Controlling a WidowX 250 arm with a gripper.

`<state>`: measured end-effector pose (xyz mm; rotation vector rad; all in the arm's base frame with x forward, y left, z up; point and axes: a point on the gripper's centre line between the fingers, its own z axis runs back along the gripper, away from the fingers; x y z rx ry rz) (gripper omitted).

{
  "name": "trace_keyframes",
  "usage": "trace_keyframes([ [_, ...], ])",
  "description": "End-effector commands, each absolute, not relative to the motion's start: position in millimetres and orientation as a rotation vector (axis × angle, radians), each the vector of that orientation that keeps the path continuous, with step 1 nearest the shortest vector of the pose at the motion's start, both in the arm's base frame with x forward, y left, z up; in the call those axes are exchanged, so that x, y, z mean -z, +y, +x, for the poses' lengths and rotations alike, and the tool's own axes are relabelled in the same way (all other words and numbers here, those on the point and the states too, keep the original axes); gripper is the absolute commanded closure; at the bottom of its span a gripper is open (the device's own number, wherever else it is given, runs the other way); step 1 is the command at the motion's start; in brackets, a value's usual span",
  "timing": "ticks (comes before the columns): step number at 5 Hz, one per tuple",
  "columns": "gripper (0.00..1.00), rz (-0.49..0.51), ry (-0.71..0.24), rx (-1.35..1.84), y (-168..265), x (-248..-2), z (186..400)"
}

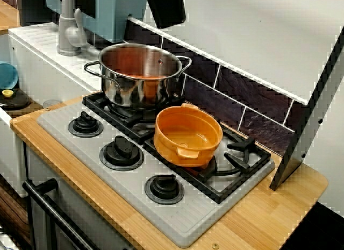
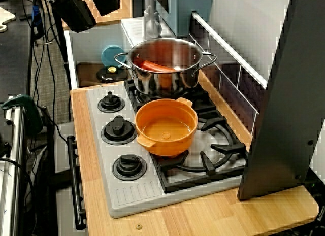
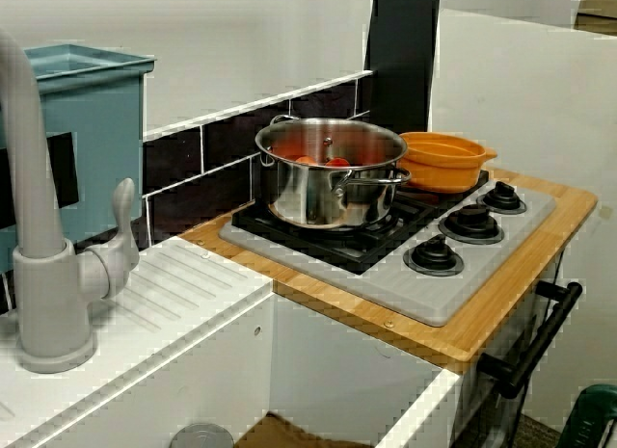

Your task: Lift pot from stove

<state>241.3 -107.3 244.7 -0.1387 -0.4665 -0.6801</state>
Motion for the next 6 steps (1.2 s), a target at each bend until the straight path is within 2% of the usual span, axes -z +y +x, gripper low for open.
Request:
trace_keyframes([
  [1, 0.00, -0.139, -0.467, 0.680, -107, -245, 241],
  [2, 0.00, -0.136, -0.463, 0.871, -114, -238, 248],
  [3, 0.00, -0.177, -0.452, 1.054, -118, -233, 261],
  [4, 0.00, -0.115, -0.394, 1.325, -119, -224, 276],
  [5, 0.00, -0.133, -0.357, 1.579, -108, -212, 290],
  [6, 0.00, -0.141, -0.384, 1.694, -98, -206, 301],
])
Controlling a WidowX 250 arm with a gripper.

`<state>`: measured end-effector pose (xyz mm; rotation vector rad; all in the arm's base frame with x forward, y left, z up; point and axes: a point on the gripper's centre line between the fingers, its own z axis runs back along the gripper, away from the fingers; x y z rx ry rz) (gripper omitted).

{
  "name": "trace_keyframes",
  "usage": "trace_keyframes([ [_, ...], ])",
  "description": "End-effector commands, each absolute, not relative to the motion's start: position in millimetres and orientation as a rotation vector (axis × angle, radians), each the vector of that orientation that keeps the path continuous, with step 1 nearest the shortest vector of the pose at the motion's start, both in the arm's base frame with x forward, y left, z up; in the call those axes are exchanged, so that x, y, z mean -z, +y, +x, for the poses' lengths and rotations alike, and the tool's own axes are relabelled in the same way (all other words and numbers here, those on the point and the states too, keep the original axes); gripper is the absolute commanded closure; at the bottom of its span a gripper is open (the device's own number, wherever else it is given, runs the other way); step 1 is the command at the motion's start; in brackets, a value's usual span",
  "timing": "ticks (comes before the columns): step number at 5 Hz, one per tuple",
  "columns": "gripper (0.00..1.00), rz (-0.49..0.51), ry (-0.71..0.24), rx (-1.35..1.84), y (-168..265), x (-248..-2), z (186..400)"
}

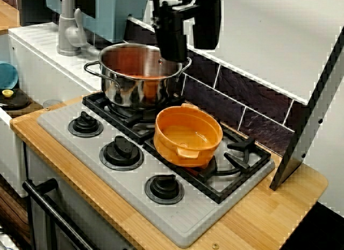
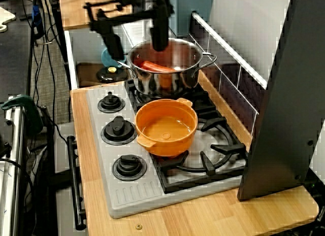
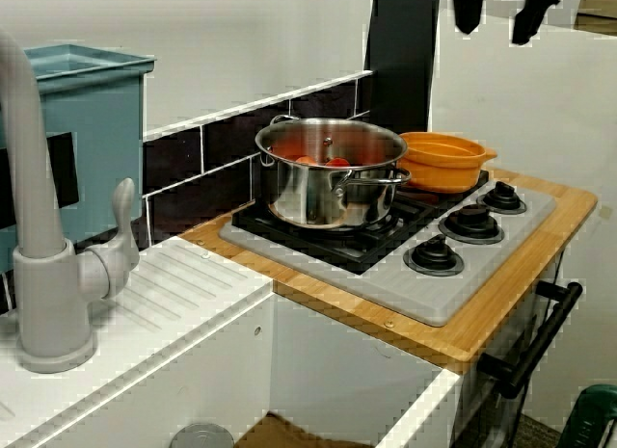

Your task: Lift pot from stove

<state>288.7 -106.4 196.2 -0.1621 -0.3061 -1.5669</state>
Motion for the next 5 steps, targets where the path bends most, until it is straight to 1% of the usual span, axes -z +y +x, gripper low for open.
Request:
trace_keyframes([
  [1, 0.00, -0.055, -0.444, 1.818, -89, -187, 304],
  [2, 0.00, -0.039, -0.420, 1.842, -83, -174, 316],
  [3, 0.00, -0.037, -0.434, 1.887, -78, -170, 313],
  [4, 0.00, -0.017, -0.390, 1.947, -79, -161, 311],
  [5, 0.00, -0.040, -0.352, 2.020, -81, -153, 307],
])
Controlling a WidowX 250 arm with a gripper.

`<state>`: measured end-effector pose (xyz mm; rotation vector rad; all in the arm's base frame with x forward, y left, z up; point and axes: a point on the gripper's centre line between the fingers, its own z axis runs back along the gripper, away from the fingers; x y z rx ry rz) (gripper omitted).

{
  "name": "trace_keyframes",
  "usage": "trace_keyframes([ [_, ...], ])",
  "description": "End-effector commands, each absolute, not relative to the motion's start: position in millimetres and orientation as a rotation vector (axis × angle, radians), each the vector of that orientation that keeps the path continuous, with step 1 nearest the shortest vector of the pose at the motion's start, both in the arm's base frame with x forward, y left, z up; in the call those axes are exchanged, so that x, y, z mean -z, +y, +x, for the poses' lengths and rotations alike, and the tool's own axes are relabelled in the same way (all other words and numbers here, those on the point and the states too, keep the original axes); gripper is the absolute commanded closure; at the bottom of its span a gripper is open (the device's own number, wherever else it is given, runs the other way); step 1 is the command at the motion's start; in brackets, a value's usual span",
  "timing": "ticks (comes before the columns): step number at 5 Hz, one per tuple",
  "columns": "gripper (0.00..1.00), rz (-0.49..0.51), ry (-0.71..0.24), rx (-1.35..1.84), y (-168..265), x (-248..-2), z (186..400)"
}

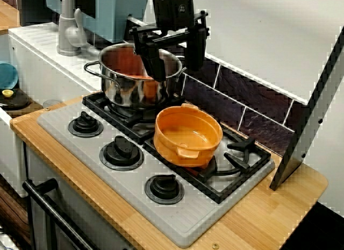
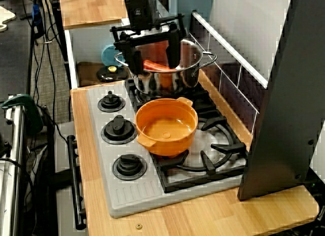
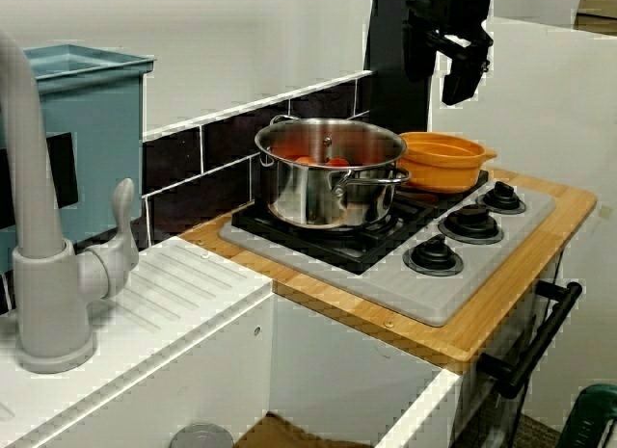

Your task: Lift pot from stove

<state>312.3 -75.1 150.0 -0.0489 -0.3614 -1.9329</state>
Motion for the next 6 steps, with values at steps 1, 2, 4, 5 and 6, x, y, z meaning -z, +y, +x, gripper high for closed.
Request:
trace_keyframes([
  [1, 0.00, -0.069, -0.316, 2.072, -81, -143, 303],
  [2, 0.00, -0.059, -0.319, 2.098, -80, -133, 298],
  [4, 0.00, -0.030, -0.293, 2.106, -84, -103, 286],
  [5, 0.00, -0.028, -0.289, 2.094, -87, -100, 287],
  [6, 0.00, -0.028, -0.303, 2.067, -90, -100, 290],
])
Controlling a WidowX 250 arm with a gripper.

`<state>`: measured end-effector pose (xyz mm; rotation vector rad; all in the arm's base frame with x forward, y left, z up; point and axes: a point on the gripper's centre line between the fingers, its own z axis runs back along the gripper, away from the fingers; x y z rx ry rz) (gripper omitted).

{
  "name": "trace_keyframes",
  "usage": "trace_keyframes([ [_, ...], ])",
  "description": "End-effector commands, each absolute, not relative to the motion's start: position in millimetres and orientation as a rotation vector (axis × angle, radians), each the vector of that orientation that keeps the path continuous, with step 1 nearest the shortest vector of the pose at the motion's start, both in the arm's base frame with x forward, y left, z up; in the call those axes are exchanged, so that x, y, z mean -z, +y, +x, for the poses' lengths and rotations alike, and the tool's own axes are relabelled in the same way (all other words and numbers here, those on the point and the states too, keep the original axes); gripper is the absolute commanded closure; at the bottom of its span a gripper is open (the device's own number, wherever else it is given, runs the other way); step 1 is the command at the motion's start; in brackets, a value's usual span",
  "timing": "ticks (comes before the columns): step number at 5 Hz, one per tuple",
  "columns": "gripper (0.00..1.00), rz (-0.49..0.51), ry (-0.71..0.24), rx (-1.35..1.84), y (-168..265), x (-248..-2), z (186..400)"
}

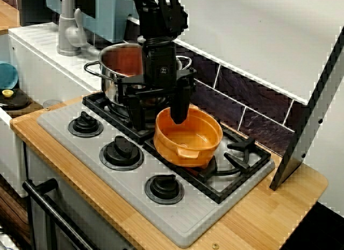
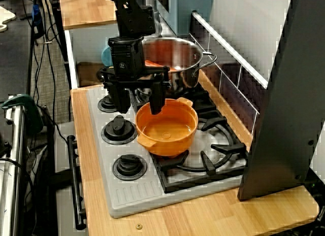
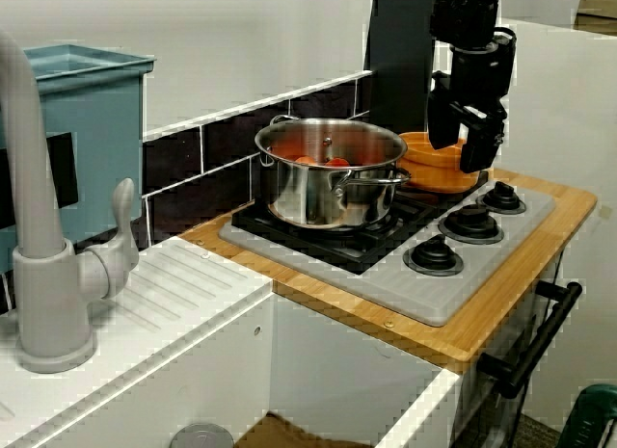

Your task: Lift pot from stove

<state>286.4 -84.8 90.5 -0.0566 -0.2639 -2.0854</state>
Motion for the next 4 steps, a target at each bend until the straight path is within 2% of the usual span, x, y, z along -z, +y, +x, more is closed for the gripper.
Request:
trace_keyframes([
  [1, 0.00, -0.020, -0.300, 2.036, -91, -95, 295],
  [4, 0.00, 0.002, -0.275, 2.013, -91, -81, 306],
])
